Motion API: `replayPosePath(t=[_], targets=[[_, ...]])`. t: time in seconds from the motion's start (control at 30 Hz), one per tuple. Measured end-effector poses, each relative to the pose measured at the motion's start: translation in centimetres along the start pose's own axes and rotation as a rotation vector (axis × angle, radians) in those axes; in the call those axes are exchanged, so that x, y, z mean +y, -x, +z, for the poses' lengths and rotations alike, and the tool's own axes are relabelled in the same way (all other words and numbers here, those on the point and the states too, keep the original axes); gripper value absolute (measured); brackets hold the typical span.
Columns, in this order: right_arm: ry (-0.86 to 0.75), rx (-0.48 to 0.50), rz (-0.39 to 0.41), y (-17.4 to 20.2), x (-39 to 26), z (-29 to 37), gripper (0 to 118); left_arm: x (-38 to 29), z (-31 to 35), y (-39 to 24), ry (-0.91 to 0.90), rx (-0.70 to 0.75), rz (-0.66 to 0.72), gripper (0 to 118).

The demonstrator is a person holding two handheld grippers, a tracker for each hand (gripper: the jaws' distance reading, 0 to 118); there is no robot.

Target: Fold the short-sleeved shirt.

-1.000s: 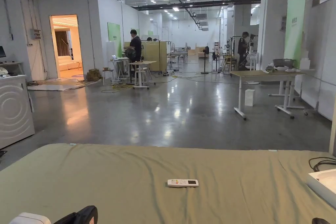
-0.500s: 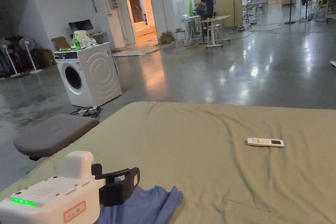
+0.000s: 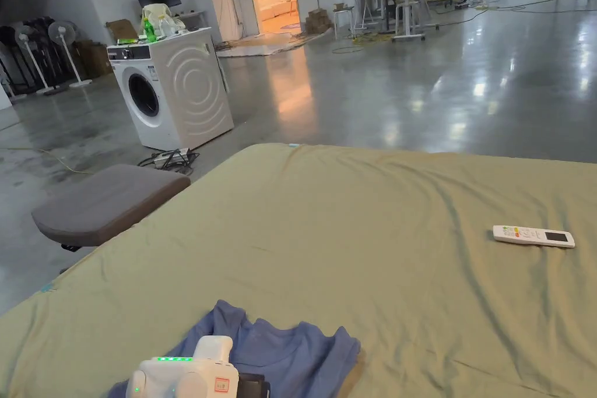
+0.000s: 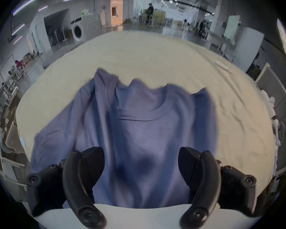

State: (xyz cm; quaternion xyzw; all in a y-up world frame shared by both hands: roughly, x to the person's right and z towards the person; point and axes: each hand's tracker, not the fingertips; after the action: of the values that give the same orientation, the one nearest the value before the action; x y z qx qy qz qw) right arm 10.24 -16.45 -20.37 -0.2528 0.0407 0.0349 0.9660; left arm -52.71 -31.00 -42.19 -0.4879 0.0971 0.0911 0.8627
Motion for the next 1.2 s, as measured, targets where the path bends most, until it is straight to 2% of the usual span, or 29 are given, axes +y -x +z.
replayPosePath(t=[0.1, 0.2, 0.33, 0.4, 0.47, 0.53, 0.6, 0.77, 0.97, 1.03, 1.1, 1.2], targets=[[0.083, -0.049, 0.058, 0.5, -0.9, -0.8, 0, 0.4, -3.3, 0.8, 0.042, 0.014, 0.042, 100], [0.091, -0.032, 0.075, 1.1, -1.1, -0.8, 0, 0.7, -3.2, 0.6, 0.016, 0.002, 0.044, 100], [0.105, 0.004, 0.069, 1.8, -1.2, -1.0, 0, 0.8, -2.3, 0.0, 0.046, -0.004, 0.023, 84], [0.101, 0.015, 0.066, 2.0, -1.1, -0.9, 0, 0.8, -1.9, -0.1, 0.05, -0.006, 0.016, 82], [0.086, 0.024, 0.065, 2.1, -1.0, -0.5, 0, 0.8, -1.4, -0.2, 0.042, -0.003, 0.013, 68], [0.077, 0.029, 0.048, 1.9, -1.0, 0.1, 0, 0.8, -0.9, 0.0, 0.025, 0.004, 0.021, 35], [0.068, 0.037, 0.036, 1.7, -1.2, 0.8, 0, 0.6, -0.5, 0.4, 0.024, 0.022, 0.04, 8], [0.047, 0.019, 0.035, 0.7, -1.7, 2.4, 0, 0.8, 2.6, 1.8, -0.109, -0.053, 0.232, 7], [-0.005, 0.009, -0.029, -0.7, -1.9, 4.5, 0, 6.6, 12.3, 2.5, -0.325, -0.125, 0.25, 7], [-0.017, 0.013, -0.052, -1.1, -2.0, 5.3, 0, 9.1, 15.5, 1.3, -0.386, -0.111, 0.182, 6], [-0.029, 0.002, -0.062, -1.4, -2.3, 6.0, 0, 11.4, 17.4, -0.6, -0.426, -0.048, 0.035, 6], [-0.037, -0.021, -0.079, -2.2, -2.9, 6.9, 0, 13.1, 18.5, -5.5, -0.427, -0.067, -0.131, 6]])
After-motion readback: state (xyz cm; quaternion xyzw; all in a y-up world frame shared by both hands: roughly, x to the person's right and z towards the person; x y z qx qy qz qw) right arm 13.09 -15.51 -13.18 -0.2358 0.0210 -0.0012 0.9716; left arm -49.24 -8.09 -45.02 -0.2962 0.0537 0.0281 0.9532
